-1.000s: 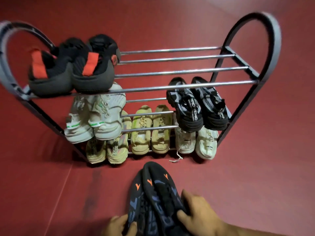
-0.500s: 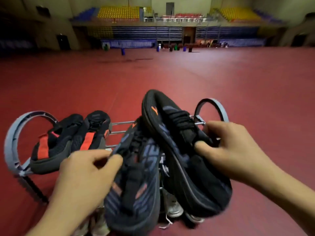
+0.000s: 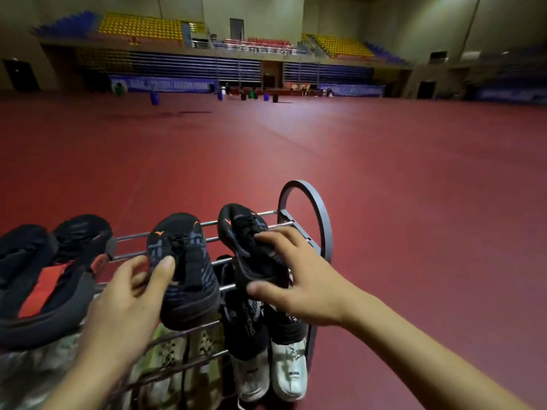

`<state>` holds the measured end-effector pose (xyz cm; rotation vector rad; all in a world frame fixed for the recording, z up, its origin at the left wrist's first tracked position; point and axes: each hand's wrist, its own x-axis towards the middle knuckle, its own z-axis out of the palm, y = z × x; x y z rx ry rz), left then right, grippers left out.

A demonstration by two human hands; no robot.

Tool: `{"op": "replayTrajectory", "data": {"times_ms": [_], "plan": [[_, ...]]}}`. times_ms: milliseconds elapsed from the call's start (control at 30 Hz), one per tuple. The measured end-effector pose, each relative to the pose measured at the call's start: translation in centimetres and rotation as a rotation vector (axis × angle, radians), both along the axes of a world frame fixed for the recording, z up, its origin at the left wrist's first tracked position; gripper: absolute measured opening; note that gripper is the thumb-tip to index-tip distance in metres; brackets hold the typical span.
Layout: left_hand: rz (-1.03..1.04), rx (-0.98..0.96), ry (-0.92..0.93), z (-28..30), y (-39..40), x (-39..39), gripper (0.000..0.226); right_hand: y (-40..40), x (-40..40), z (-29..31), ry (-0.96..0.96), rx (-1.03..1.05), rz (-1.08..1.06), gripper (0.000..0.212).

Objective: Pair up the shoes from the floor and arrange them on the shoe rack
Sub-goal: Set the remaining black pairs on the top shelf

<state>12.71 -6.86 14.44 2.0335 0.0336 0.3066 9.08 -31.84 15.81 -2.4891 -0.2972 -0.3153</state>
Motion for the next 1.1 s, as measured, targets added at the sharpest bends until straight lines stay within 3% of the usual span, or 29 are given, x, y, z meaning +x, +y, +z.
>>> {"op": "replayTrajectory", "data": {"times_ms": [100,167,267,400,600,733,867,1100], "plan": [[-0.171,0.093,0.01,0.3,-0.6,-1.6,0.102,-0.4,-0.4,-1.4,-0.095,-0.19,0.0,0.082],[-0.232,0.265,0.041,0.3,-0.9,-1.7,0.121,-0.3,-0.2,-1.6,-0.133,-0.111,-0.031,0.072],[-0.258,0.465,0.065,0.4,-1.2,-1.1,0.131,-0.3,-0.1,-1.3,-0.185,-0.088,-0.072,0.061],[-0.231,0.461,0.029,0.2,-1.8,-0.7,0.131,-1.2,-0.4,-1.1,-0.235,-0.136,-0.169,0.056],[-0.201,0.322,-0.101,-0.2,-5.2,0.3,0.097,-1.9,-1.1,-1.8,-0.313,-0.242,-0.232,0.051],[-0.202,0.299,-0.146,-0.9,-7.1,1.3,0.091,-1.6,-1.0,-2.1,-0.34,-0.296,-0.271,0.051],[-0.274,0.322,-0.121,-2.0,-7.1,1.2,0.098,-2.2,-0.6,-2.0,-0.247,-0.203,-0.211,0.062],[-0.286,0.41,-0.117,-1.2,-5.9,0.4,0.104,-3.0,-0.9,-2.5,-0.284,-0.275,-0.275,0.069]]}}
